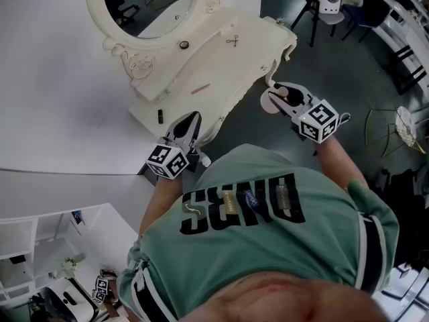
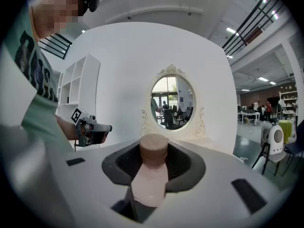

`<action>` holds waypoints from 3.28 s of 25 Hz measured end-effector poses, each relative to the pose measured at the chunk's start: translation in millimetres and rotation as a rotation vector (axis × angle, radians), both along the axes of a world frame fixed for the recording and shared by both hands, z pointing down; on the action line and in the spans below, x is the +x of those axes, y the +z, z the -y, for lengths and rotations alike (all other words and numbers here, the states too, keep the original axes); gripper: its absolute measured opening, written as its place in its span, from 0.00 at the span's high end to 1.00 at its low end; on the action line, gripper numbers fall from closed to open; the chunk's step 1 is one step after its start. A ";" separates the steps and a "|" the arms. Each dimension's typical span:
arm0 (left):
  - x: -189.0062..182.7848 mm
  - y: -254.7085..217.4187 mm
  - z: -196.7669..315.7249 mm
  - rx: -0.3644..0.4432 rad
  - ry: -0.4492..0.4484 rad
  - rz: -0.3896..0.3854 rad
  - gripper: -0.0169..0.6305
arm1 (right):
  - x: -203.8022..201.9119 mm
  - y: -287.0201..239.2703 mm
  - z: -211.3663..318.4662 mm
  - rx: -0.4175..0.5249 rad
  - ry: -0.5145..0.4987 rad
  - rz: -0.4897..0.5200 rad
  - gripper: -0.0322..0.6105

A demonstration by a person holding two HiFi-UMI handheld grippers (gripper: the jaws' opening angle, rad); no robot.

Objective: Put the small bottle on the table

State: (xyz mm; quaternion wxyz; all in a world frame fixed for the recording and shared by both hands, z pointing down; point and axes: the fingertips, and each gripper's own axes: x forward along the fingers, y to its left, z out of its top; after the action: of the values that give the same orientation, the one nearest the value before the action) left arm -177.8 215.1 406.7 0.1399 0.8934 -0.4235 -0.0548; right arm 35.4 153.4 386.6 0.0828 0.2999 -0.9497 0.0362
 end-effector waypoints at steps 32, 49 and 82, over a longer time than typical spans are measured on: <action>82.4 0.1 14.8 0.017 -0.042 -0.017 0.96 | 77.9 -6.1 13.0 0.033 -0.033 -0.035 0.77; 147.9 13.7 85.3 -0.026 -0.024 -0.013 0.96 | 132.7 6.4 82.8 0.010 -0.049 -0.026 0.77; 54.1 38.3 434.0 -0.050 -0.083 -0.019 0.96 | 53.6 12.8 439.6 -0.023 -0.027 -0.015 0.77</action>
State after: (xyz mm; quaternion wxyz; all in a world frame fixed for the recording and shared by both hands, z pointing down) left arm -123.7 -218.9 445.0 0.1638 0.8708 -0.4599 -0.0583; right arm 89.0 -286.2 399.5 0.0939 0.2863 -0.9525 0.0438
